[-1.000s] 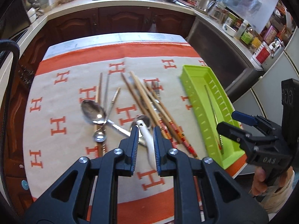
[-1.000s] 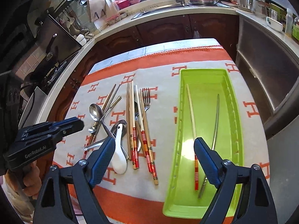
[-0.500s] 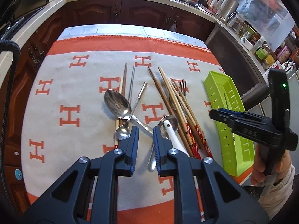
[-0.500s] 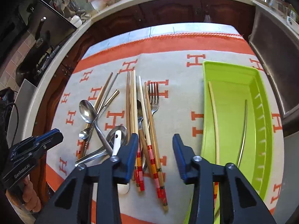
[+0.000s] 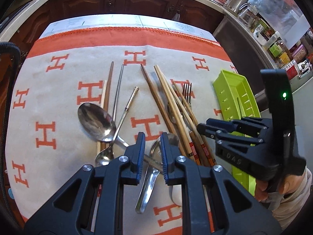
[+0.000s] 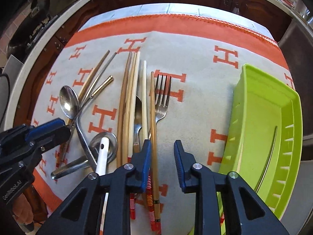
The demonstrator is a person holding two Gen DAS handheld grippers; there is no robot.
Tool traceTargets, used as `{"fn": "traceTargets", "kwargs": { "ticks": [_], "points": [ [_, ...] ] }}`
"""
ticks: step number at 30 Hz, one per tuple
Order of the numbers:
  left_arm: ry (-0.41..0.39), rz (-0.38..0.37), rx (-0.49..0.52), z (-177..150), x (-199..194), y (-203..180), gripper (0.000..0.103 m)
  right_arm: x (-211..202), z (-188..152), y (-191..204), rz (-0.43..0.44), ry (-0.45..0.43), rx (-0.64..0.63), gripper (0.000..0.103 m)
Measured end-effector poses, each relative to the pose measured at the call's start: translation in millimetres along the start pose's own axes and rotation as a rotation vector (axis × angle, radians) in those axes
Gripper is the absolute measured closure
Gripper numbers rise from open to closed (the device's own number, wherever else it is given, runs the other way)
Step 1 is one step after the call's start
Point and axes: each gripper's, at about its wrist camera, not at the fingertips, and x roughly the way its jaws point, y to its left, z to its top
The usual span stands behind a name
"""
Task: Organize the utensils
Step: 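Grasp a wooden chopstick with the right tool while the left tool returns to the pile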
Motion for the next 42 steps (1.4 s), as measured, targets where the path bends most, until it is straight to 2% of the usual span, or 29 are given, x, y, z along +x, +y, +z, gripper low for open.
{"fn": "traceTargets", "kwargs": {
  "ticks": [3,6,8,12,16,23,27,42],
  "points": [
    [0.004,-0.006,-0.003,8.2,4.9,-3.7,0.090,10.2,0.9,3.2,-0.011,0.024,-0.013,0.084],
    [0.017,-0.016,-0.020,17.9,12.1,-7.1,0.090,11.3,0.6,9.2,-0.033,0.007,-0.030,0.087],
    [0.026,-0.015,-0.034,22.9,17.5,-8.1,0.090,10.5,0.4,9.0,-0.005,-0.001,-0.011,0.095],
    [0.050,-0.010,-0.064,30.3,31.5,-10.7,0.090,-2.9,-6.3,1.2,0.042,-0.052,0.059,0.096],
    [0.088,-0.032,-0.098,36.3,48.0,-14.9,0.091,-22.8,-15.5,-15.7,0.129,-0.111,0.155,0.096],
    [0.130,-0.057,-0.136,42.8,70.9,-29.8,0.100,-50.4,-31.6,-40.2,0.222,-0.174,0.238,0.096],
    [0.134,-0.039,-0.139,42.8,75.6,-33.9,0.103,-59.8,-40.1,-49.4,0.241,-0.195,0.257,0.096],
    [0.150,0.040,-0.111,42.1,81.3,-38.9,0.103,-65.0,-63.3,-63.8,0.280,-0.210,0.273,0.096]
  ]
}}
